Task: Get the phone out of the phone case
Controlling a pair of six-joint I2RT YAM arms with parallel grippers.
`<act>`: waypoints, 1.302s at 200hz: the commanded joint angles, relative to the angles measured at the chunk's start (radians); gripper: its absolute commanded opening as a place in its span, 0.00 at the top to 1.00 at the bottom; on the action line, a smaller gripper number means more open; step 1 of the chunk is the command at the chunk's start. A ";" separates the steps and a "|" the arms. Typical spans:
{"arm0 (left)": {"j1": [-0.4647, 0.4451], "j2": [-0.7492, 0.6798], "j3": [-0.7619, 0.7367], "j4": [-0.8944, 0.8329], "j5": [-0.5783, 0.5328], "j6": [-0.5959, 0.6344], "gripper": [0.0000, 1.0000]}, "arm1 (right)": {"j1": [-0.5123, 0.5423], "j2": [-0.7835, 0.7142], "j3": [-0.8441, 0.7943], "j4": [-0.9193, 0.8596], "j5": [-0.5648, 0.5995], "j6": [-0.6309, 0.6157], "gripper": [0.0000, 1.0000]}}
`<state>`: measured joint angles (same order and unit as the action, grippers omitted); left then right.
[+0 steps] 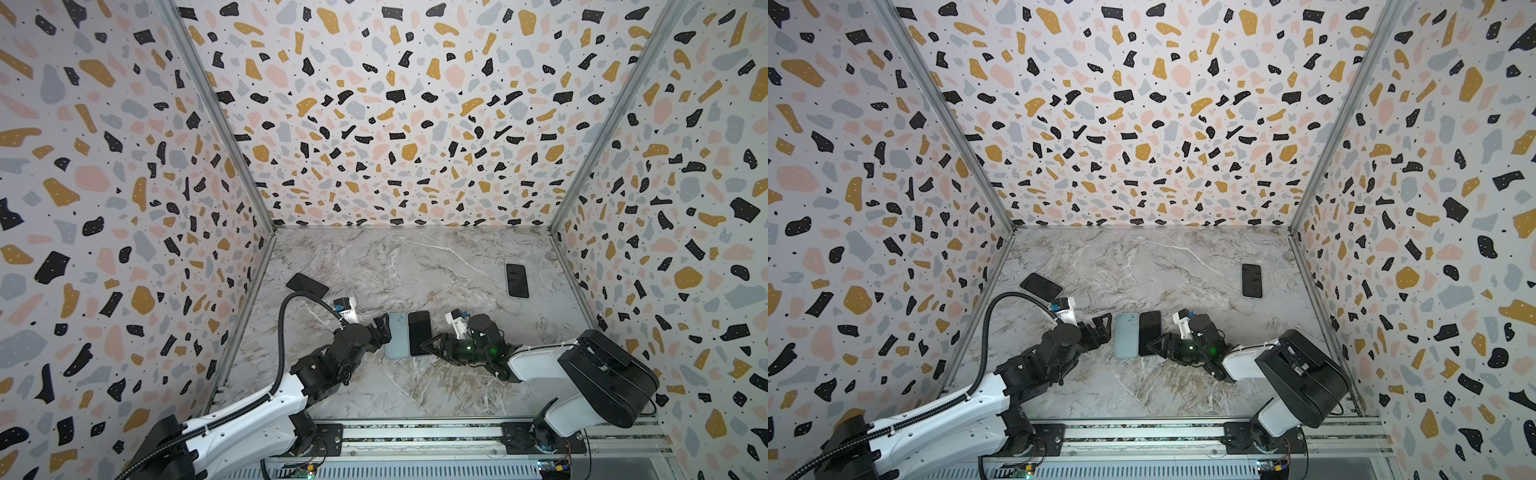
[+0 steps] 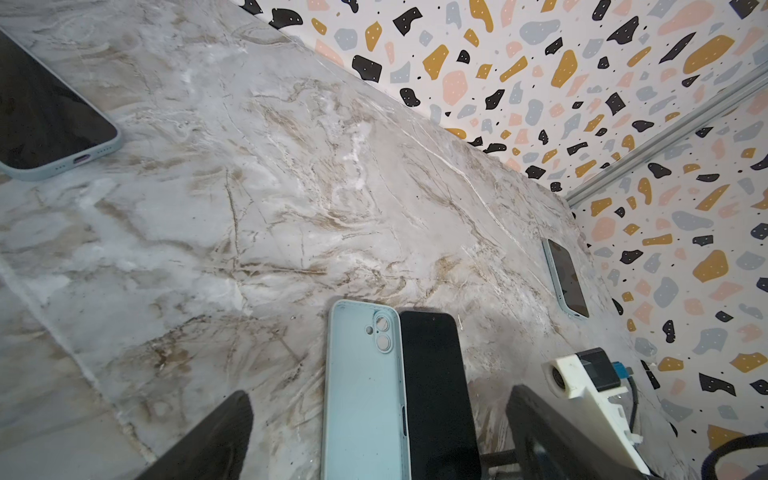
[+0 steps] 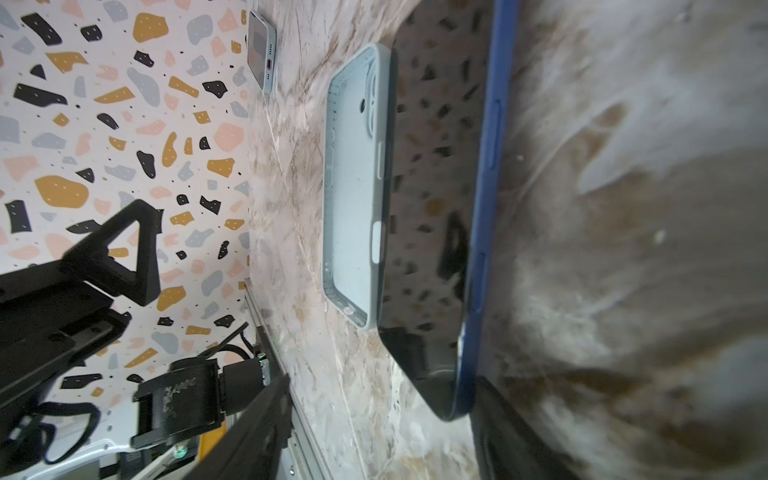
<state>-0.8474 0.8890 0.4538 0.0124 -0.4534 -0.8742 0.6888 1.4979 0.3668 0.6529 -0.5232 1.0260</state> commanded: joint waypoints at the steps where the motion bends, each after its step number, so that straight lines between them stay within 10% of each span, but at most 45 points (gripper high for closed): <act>1: -0.004 0.013 0.029 0.029 0.001 0.027 0.02 | 0.005 -0.053 0.035 -0.064 0.028 -0.047 0.23; 102: -0.004 0.100 0.081 0.215 0.147 0.187 0.01 | -0.080 -0.371 0.138 -0.546 0.172 -0.281 0.00; 171: -0.016 0.215 0.142 0.367 0.267 0.371 0.00 | -0.296 -0.508 0.332 -0.981 0.493 -0.529 0.01; 260: -0.039 0.212 0.248 0.291 0.220 0.521 0.00 | -0.581 -0.252 0.463 -0.857 0.648 -0.796 0.01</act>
<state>-0.8814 1.1339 0.6502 0.3119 -0.2024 -0.4267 0.1478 1.1786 0.7822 -0.2520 0.0921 0.3477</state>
